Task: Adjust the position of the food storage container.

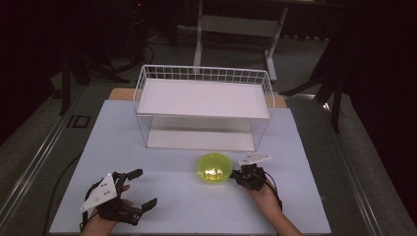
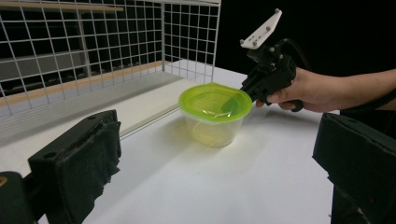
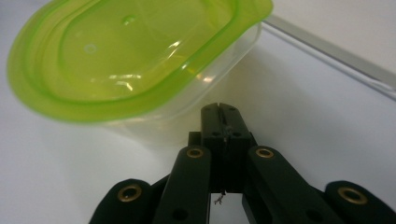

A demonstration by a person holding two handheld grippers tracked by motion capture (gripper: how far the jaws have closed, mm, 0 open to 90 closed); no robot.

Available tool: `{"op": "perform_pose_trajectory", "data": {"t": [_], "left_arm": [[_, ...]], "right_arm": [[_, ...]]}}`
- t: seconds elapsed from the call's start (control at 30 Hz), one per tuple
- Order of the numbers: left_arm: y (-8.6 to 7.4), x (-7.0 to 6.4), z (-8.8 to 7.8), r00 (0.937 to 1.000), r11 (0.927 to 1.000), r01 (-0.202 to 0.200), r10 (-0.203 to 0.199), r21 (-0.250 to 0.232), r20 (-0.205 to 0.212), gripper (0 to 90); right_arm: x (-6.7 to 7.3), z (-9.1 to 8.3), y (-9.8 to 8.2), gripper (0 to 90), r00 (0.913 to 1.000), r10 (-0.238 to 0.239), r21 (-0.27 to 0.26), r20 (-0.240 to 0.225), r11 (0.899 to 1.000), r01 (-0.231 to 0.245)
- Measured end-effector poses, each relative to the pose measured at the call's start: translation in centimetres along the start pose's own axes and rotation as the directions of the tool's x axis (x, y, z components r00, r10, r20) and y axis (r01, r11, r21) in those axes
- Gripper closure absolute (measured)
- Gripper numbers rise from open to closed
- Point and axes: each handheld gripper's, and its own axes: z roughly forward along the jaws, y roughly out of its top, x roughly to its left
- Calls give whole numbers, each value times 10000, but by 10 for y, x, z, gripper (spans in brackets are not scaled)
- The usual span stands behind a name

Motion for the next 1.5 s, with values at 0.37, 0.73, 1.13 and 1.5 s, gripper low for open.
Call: {"op": "perform_pose_trajectory", "data": {"t": [0.37,0.73,1.13,1.5], "left_arm": [[1,0,0,10000,10000,-7,7,-14,-1,18],[0,0,1,10000,10000,36,-36,20,40,17],[0,1,1,10000,10000,49,-49,20,46,17],[0,2,1,9999,9999,116,-116,11,74,17]], "right_arm": [[4,-2,1,899,10000,-17,5,38,10000,17],[14,14,7,899,9995,29,159,-325,9999,-24],[28,37,23,899,9969,-161,141,-768,9998,172],[31,37,26,896,9965,-194,-172,-817,9997,181]]}}
